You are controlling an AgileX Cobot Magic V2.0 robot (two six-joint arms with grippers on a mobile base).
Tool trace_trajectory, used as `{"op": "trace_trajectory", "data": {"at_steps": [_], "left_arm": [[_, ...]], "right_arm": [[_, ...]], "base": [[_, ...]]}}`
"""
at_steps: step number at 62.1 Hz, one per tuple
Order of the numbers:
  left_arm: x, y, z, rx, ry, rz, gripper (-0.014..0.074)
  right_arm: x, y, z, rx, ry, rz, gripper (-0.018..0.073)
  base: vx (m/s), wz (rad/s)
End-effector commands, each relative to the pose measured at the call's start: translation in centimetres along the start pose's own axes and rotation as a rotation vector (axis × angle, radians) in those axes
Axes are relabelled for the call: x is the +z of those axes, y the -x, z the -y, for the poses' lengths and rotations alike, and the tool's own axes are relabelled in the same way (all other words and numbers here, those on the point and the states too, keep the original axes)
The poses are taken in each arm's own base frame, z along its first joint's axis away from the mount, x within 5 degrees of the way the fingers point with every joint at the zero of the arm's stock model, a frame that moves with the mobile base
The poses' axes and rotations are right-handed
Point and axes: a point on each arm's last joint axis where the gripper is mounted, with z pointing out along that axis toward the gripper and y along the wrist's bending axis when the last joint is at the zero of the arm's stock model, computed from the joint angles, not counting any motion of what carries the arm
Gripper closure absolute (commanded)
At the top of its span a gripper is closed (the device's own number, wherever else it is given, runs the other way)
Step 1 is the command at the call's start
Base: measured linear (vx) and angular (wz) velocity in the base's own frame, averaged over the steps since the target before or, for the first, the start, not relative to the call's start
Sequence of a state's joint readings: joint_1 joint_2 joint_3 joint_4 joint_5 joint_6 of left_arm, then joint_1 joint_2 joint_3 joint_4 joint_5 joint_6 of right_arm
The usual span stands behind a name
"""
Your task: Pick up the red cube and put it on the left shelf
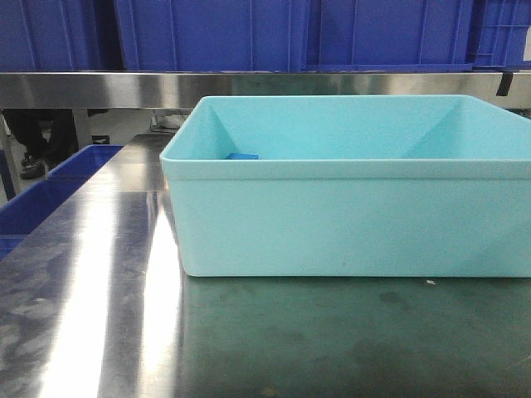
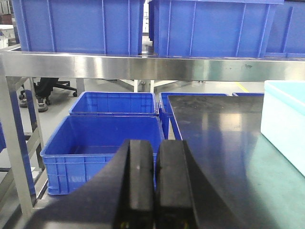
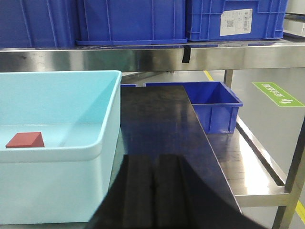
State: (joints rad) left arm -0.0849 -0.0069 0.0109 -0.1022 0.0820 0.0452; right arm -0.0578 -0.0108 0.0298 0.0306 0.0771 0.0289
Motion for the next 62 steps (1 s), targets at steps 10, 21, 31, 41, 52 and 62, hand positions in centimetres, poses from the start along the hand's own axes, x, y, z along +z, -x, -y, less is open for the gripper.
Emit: {"op": "trace_trajectory", "data": {"at_steps": [10,21,31,41,52,62], "left_arm": [[-0.02,0.07,-0.05,-0.006,-0.001,0.076,0.0495],[-0.02,0.07,-0.05,-0.006,-0.001,0.076,0.0495],[-0.02,0.07,-0.05,-0.006,-0.001,0.076,0.0495],[-0.02,0.07,-0.05,-0.006,-0.001,0.076,0.0495],[-0.02,0.07,-0.05,-0.006,-0.001,0.076,0.0495],[-0.02,0.07,-0.05,-0.006,-0.001,0.076,0.0495]], "right_arm": [[-0.31,1.73,-0.07,-0.004,0.004,0.129,0.0506],[-0.31,1.73,-0.07,-0.004,0.004,0.129,0.0506],[-0.31,1.73,-0.07,-0.004,0.004,0.129,0.0506],[-0.32,1.83,-0.08,-0.004,0.004,0.140,0.0506],[-0.32,1.83,-0.08,-0.004,0.004,0.140,0.0506],[-0.44,2.50,-0.09,-0.003,0.006,0.215,0.0506]], "base": [[0.00,0.00],[0.00,0.00],[0.00,0.00],[0.00,0.00],[0.00,0.00],[0.00,0.00]]}}
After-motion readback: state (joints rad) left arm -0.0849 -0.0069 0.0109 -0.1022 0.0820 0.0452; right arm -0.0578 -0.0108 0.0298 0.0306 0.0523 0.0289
